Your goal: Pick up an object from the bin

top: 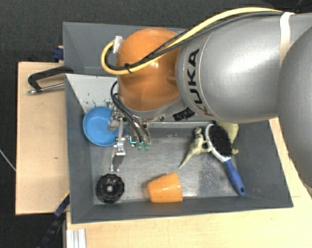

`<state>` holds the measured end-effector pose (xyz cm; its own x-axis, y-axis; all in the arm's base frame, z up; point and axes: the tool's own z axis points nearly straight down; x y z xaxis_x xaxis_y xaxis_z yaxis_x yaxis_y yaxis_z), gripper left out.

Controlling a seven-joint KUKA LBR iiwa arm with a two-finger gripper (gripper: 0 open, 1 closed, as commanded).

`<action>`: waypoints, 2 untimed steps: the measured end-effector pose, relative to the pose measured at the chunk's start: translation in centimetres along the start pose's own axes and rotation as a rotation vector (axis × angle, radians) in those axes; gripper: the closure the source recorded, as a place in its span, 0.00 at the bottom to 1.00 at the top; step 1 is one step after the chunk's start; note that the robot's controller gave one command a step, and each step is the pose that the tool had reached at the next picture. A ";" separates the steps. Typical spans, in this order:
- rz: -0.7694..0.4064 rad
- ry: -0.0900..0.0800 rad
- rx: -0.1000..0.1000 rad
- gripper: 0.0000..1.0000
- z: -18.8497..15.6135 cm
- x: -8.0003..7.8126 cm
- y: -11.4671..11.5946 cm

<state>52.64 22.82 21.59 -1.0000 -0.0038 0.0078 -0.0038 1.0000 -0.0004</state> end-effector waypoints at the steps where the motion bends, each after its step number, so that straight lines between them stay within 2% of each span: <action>1: -0.049 -0.015 -0.004 0.00 14.4 -6.3 0.0; 2: -0.156 -0.017 -0.003 0.00 11.3 -6.8 0.3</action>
Offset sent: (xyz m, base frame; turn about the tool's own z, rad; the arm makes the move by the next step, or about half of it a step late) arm 0.0593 -0.0007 -0.1459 -0.0495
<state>59.37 23.18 10.28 -0.9873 -0.1589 -0.0090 -0.1589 0.9873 0.0027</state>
